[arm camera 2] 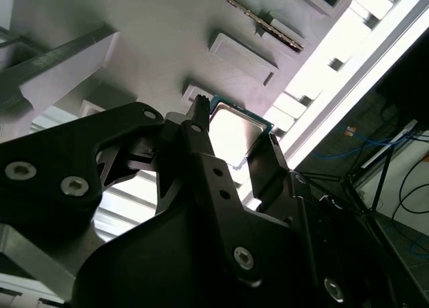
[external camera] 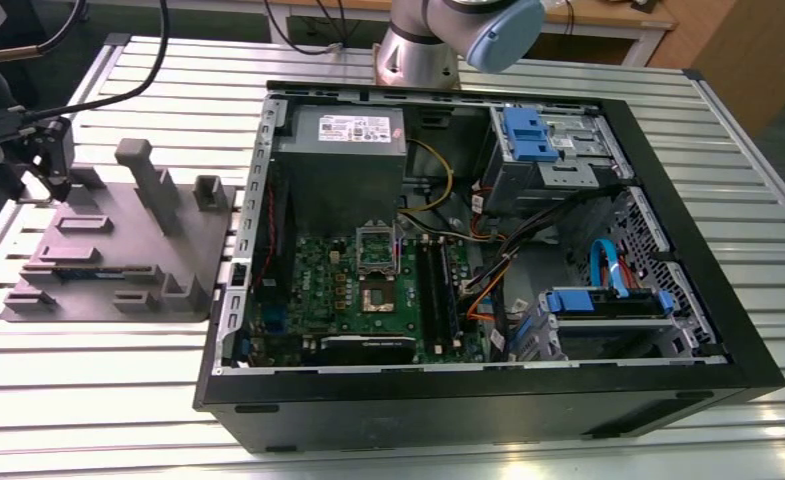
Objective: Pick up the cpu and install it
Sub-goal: 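Pick up the cpu and move it towards the insertion slot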
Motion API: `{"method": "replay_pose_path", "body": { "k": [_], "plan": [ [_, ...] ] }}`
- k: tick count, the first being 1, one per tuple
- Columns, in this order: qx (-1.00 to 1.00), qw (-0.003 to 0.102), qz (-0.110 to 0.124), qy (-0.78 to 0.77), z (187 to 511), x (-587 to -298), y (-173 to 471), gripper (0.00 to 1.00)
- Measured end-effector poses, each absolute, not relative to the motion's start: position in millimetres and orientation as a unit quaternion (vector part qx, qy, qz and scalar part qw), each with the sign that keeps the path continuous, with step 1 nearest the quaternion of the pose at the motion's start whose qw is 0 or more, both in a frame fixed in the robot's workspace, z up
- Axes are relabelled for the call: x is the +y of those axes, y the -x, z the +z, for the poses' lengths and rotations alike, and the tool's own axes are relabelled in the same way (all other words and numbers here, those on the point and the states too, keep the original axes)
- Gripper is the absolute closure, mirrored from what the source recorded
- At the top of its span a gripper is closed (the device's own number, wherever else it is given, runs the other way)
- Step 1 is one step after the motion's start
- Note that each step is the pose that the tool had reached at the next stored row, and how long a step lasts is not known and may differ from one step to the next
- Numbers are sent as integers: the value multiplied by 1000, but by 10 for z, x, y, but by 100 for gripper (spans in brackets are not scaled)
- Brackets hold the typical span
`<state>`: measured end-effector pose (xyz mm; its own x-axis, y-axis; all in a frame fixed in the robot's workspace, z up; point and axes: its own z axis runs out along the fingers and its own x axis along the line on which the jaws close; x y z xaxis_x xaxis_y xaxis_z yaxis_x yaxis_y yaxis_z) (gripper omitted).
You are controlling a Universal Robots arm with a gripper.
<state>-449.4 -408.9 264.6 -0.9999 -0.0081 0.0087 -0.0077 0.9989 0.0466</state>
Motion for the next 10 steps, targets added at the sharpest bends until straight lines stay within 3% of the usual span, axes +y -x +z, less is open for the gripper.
{"method": "replay_pose_path", "body": {
  "k": [10],
  "plan": [
    [-1000, 4, -23, -4, 2686, -4089, 4494, 53]
  ]
}}
